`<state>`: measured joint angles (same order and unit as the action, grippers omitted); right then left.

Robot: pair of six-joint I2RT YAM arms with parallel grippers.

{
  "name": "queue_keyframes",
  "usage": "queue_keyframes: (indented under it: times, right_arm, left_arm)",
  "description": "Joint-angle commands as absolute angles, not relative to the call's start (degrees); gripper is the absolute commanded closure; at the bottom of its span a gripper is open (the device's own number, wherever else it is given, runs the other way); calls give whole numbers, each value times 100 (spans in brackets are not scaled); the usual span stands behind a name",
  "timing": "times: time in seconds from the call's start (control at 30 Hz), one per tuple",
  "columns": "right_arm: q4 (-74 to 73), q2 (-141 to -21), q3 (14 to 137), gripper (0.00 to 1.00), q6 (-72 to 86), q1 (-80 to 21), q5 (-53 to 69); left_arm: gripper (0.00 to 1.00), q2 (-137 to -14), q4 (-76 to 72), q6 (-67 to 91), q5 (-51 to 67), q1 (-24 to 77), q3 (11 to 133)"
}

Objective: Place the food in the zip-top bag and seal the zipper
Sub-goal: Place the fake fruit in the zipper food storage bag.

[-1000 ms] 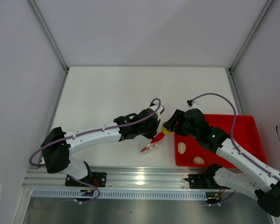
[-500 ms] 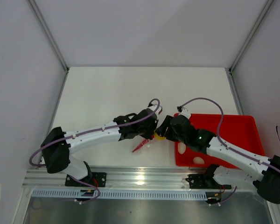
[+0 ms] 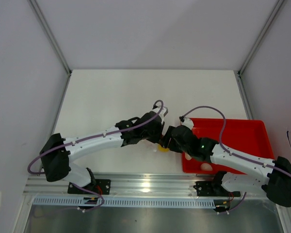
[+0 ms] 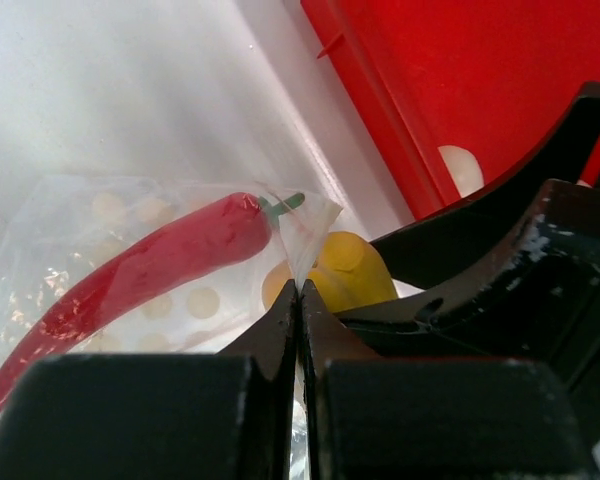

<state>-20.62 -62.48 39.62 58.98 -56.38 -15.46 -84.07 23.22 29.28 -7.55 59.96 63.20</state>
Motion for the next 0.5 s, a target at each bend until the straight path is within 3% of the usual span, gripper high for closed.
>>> queue_keyframes:
  times: [0.0, 0.47]
  right_arm:
    - [-1548, -6206, 3955, 100, 6161, -5669, -1863]
    - [-966, -5089, 3551, 98, 3983, -5906, -1275]
  left_arm:
    - [99, -8077, 1898, 3243, -212, 6003, 6275]
    - [99, -8042, 1863, 3524, 790, 5968, 6073]
